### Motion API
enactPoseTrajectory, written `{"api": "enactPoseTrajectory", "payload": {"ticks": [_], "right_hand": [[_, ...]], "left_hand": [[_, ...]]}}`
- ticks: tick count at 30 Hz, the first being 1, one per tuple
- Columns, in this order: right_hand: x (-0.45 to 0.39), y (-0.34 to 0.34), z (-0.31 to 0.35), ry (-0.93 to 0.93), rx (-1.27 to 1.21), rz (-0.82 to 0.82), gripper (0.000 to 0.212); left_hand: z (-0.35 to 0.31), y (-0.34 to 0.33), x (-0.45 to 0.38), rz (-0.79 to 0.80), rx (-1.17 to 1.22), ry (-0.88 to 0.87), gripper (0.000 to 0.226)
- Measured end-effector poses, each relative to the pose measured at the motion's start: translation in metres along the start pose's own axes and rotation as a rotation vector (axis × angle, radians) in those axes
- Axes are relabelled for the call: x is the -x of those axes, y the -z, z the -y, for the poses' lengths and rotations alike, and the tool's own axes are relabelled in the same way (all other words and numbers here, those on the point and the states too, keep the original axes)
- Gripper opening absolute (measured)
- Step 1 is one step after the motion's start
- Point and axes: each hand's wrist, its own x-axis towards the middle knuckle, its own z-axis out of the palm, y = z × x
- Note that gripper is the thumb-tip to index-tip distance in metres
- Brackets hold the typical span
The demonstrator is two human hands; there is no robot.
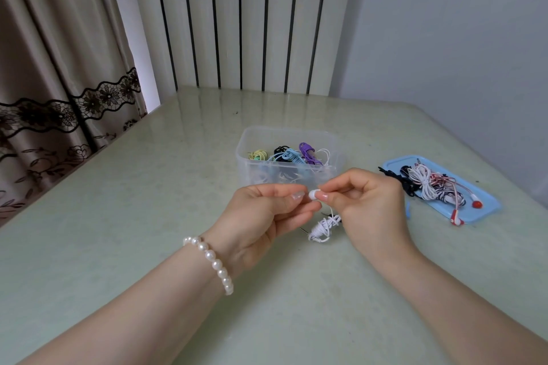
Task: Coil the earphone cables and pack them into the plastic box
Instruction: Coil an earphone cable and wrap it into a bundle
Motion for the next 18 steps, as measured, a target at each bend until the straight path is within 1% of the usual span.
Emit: {"api": "enactPoseTrajectory", "payload": {"ticks": [2,5,9,13,15,18], "right_hand": [[0.001,-0.001,0.0,0.023,0.008,-0.012,0.031],[-0.002,0.002,0.0,0.006,-0.054,-0.021,0.027],[-0.008,0.008,0.001,-0.129,-0.223,0.018,0.018],[-0.009,0.011,0.003,-0.216,-0.293,0.039,0.018],[-0.011,0.013,0.005,-0.237,-0.309,0.04,0.019],[-0.018,0.016,0.009,-0.251,-0.35,0.027,0.018]], "left_hand": [[0.0,0.0,0.0,0.007,0.055,0.031,0.013],[0.001,0.001,-0.001,0.0,0.047,0.011,0.014],[0.001,0.002,-0.002,-0.005,-0.037,-0.072,0.013],[-0.001,0.006,-0.005,-0.047,-0.134,-0.132,0.01],[-0.005,0.006,-0.006,-0.098,-0.267,-0.189,0.011],[-0.009,0.006,-0.006,-0.168,-0.567,-0.291,0.005]]}}
